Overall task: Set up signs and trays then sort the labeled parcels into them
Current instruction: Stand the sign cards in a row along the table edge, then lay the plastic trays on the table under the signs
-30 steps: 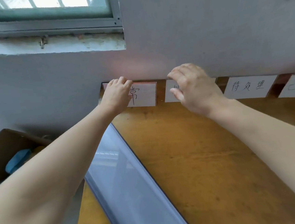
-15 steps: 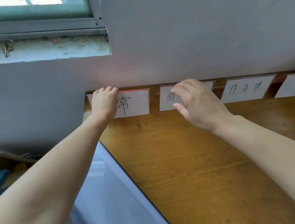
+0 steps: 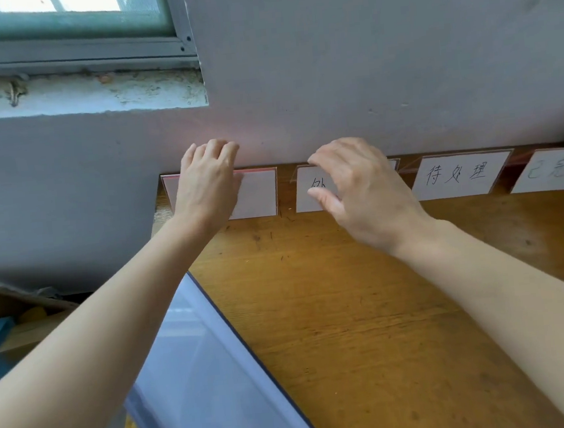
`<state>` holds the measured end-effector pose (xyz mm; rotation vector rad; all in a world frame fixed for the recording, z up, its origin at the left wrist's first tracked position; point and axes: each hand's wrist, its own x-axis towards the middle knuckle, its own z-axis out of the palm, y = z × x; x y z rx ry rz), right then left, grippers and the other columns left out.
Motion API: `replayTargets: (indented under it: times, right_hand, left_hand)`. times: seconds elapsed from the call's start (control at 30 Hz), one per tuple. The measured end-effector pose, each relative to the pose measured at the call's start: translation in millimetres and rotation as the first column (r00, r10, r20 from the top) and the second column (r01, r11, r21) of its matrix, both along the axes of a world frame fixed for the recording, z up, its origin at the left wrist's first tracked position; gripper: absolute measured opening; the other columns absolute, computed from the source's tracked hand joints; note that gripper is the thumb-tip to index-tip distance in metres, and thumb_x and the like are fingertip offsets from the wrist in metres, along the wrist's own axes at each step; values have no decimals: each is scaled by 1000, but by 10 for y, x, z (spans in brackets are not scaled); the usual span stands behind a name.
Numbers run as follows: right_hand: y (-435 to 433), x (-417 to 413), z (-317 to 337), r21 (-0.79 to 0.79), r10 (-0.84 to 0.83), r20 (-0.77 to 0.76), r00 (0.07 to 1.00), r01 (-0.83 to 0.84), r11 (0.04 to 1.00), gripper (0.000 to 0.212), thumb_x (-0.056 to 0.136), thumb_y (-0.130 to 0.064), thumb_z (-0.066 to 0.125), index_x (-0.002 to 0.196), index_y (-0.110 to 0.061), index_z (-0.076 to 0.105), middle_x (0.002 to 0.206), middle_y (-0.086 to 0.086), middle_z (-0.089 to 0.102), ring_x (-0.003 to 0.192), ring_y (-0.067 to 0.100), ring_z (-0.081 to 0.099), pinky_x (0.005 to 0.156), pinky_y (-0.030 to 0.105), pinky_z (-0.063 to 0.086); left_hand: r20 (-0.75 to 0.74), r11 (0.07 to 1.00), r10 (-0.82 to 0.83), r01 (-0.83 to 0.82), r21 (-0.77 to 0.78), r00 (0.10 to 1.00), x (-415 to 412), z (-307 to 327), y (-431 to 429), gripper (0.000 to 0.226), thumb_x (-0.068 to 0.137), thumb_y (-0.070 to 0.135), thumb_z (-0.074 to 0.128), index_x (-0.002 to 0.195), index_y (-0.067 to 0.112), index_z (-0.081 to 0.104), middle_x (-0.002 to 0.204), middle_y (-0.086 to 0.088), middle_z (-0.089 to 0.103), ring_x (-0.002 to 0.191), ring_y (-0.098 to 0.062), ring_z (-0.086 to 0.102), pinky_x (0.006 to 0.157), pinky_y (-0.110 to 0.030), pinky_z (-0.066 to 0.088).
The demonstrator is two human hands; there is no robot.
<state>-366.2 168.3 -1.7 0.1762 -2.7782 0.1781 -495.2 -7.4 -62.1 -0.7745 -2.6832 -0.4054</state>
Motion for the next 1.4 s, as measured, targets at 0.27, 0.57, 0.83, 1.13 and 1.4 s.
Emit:
replayTargets:
  times: [0.27,0.57,0.83,1.13,1.4]
  right_hand:
    - [-124,497,616,-56,89,-237,968,-105,993,39,82,-23,63,114,0,61,120,17,60,117,35,51,98,44,41]
    - [-1,1646,1232,-13,309,-444,841,-351,936,46,84,-26,60,121,0,58,125,17,58,121,34,48,103,44,35]
    - [-39,2486,916,79,536,-361,763,-548,833,42,81,-22,67,117,-1,61,118,16,63,115,36,54,102,49,39]
    - [-561,2439,-468,-9,419,445,792,-464,886,31,93,-30,55,112,-5,55,107,11,62,102,28,55,79,39,50]
    - [-773,2214,-1098,88,72,660,747,-173,981,38,90,-40,59,105,-6,52,99,10,62,83,26,55,60,32,36]
  left_hand:
    - [-312,970,-14,89,228,950,1115,995,-28,39,85,16,64,121,1,56,120,-18,58,111,-34,53,108,-46,29]
    - [-527,984,141,-59,170,838,2905,1836,-79,38,88,17,62,121,0,56,119,-18,59,113,-28,49,107,-46,31]
    - [-445,952,290,-302,44,847,4204,1503,-111,37,86,19,57,119,3,55,118,-16,58,111,-30,54,109,-43,26]
    - [178,818,573,-571,-65,800,4577,-13,-494,39,83,21,69,117,3,60,112,-14,62,97,-32,60,83,-42,47]
    - [382,769,625,-620,-154,680,4345,-640,-687,45,91,38,54,127,11,47,121,-7,55,106,-24,54,90,-36,40]
